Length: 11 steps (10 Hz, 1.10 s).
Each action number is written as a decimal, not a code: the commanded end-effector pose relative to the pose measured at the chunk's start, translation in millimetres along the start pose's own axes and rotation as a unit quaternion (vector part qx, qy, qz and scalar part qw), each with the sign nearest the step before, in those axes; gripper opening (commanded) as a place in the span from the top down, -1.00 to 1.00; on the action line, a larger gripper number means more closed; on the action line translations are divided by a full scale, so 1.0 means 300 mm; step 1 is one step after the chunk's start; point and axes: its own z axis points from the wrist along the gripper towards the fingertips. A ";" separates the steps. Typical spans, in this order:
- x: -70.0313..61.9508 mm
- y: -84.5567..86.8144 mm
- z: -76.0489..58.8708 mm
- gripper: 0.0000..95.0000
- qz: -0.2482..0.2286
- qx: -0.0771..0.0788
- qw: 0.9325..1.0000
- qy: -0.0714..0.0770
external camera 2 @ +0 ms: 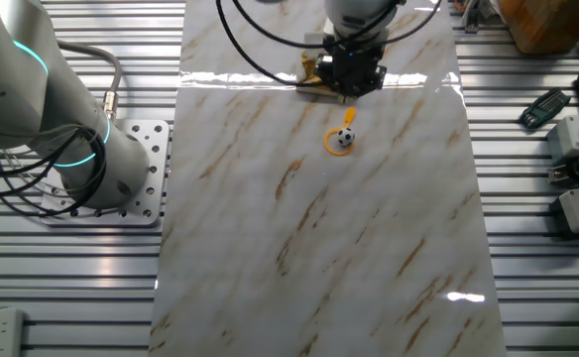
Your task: Remove the bubble ring from the ball
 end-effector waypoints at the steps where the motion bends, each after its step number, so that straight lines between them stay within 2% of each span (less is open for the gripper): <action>1: -0.004 -0.002 0.037 1.00 0.003 0.003 1.000 0.000; 5: -0.011 -0.001 0.078 1.00 0.018 0.005 1.000 -0.001; 11: -0.023 -0.007 0.109 1.00 0.050 0.005 0.999 -0.004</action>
